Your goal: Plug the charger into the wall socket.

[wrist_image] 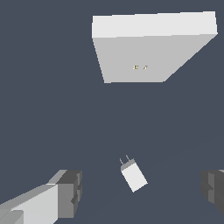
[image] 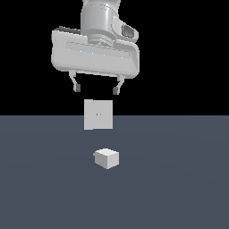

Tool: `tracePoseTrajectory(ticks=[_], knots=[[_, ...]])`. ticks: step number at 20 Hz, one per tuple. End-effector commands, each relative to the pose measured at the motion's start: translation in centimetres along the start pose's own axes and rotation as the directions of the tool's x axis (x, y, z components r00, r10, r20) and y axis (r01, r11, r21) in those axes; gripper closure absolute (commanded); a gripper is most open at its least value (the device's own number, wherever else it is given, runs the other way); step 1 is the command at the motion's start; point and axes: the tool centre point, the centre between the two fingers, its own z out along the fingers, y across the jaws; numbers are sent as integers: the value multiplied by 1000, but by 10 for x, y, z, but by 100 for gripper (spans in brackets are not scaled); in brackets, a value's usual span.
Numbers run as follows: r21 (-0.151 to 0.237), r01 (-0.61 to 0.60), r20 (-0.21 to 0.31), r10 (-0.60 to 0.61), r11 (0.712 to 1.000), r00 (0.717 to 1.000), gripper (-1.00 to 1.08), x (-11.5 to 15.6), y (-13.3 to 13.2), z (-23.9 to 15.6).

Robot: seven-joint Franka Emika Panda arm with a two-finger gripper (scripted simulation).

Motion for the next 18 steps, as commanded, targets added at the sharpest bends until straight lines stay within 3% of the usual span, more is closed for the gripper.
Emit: tracePoseTrajectory(ticks=[1, 18], knots=[[5, 43, -17, -43, 999, 999, -92, -7, 0, 7], [24, 303, -126, -298, 953, 946, -92, -42, 7, 50]])
